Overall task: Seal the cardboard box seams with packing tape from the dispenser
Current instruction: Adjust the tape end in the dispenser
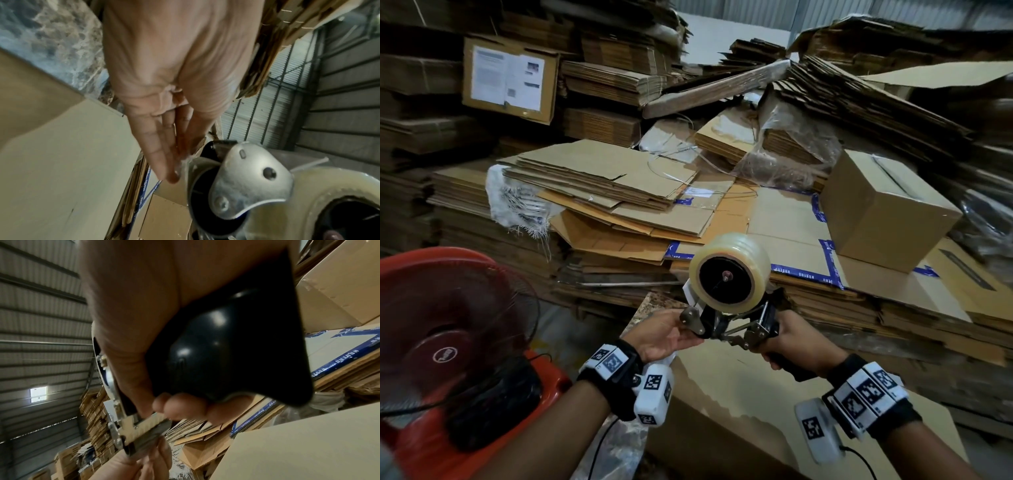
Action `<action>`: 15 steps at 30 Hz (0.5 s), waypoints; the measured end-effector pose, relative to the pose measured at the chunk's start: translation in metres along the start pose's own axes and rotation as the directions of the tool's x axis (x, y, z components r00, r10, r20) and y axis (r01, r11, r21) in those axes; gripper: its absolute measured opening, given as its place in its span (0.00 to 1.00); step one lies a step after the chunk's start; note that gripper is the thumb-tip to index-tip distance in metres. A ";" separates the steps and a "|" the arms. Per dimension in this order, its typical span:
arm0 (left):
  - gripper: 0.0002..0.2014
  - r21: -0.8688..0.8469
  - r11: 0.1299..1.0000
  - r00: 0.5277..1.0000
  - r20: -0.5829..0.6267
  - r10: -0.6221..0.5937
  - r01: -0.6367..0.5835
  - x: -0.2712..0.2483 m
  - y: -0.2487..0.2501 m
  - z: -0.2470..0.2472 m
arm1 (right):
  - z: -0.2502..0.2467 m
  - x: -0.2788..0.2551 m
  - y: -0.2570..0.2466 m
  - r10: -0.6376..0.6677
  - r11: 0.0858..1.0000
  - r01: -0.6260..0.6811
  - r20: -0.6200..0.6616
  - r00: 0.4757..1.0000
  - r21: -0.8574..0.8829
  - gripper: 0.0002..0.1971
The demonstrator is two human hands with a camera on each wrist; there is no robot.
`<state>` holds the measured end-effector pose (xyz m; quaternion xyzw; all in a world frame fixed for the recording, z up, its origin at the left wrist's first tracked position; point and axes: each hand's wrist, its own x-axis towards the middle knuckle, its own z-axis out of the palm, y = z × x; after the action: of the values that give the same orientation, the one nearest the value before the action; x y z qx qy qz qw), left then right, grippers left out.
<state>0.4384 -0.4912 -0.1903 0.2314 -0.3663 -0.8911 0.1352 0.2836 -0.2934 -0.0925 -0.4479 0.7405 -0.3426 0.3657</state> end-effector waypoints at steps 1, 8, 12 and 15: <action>0.10 0.023 1.000 1.000 -0.011 0.015 -0.015 0.001 0.001 -0.001 | 0.000 0.000 0.000 -0.006 1.000 0.006 -0.006 1.000 -0.010 0.09; 0.04 0.349 0.930 0.980 -0.108 0.164 -0.117 0.010 0.011 -0.024 | 0.004 -0.002 0.009 -0.032 0.999 0.030 -0.040 0.999 -0.031 0.05; 0.06 0.434 0.898 0.990 -0.079 0.113 -0.067 0.011 0.021 -0.051 | -0.003 -0.004 0.022 -0.002 1.000 0.001 -0.053 0.999 -0.023 0.10; 0.10 0.465 0.880 0.991 -0.048 0.128 -0.091 0.021 0.017 -0.053 | -0.002 0.002 0.030 0.037 0.998 -0.039 -0.068 0.997 -0.041 0.11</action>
<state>0.4486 -0.5432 -0.2182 0.2702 -0.5748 -0.7595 0.1408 0.2688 -0.2840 -0.1174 -0.4296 0.7678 -0.3346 0.3376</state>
